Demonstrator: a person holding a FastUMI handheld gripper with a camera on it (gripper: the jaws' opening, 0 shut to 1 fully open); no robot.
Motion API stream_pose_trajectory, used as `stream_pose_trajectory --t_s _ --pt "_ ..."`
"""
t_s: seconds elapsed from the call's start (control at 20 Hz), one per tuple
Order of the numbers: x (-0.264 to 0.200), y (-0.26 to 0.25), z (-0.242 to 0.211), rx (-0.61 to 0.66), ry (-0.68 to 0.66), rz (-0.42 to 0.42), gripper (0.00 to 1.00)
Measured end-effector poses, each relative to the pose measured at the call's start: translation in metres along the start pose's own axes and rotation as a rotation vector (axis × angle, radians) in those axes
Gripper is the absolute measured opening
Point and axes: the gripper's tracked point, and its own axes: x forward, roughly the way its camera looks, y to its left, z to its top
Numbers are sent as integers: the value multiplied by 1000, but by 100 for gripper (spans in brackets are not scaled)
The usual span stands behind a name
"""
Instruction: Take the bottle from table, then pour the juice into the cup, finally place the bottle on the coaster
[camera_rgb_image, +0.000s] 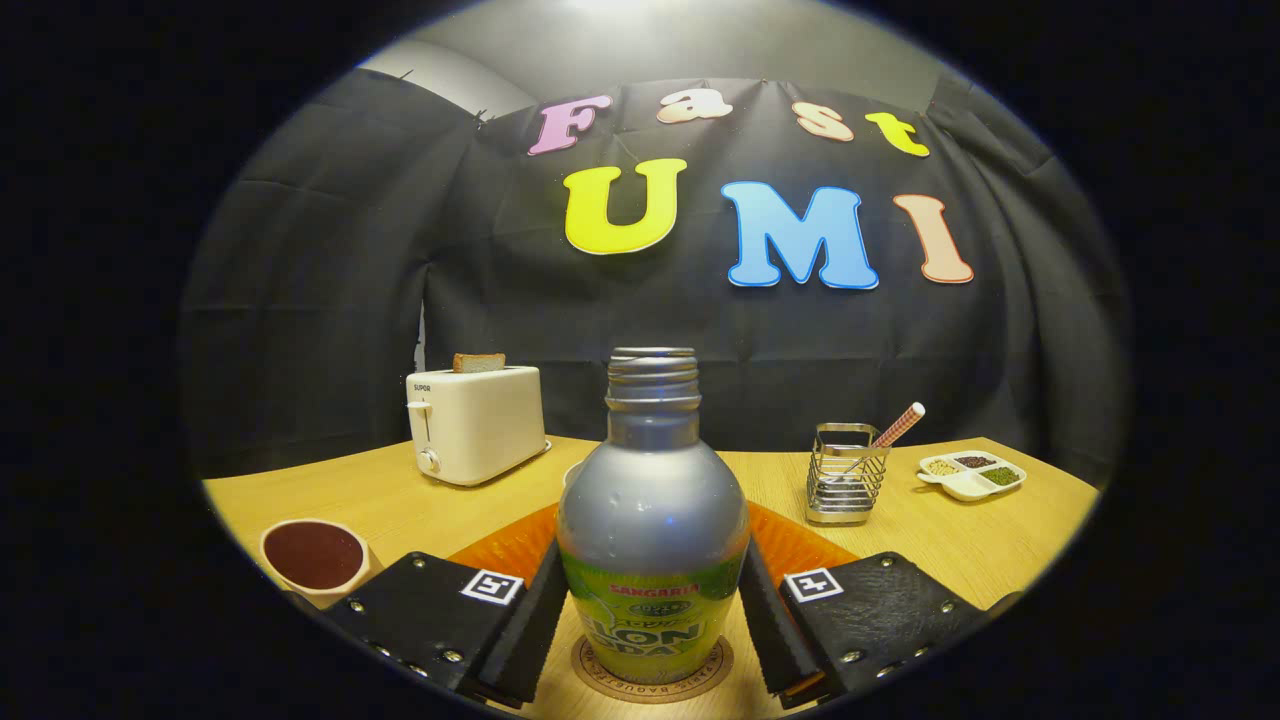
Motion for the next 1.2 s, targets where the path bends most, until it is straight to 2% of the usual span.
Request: stream_pose_trajectory --t_s 0.1,0.2,0.25,0.45,0.7,0.9,1.2 --pt "-2 6 -4 -18 16 22 83" --pt "-3 15 3 -10 -7 54 98" --pt "-6 14 7 -11 -20 41 100" --pt "-14 3 29 -5 -60 -34 100" --pt "-42 -12 97 30 -155 -84 99" --pt "-79 -27 157 44 -188 -79 99" --pt "-130 -57 216 67 -191 -85 100"
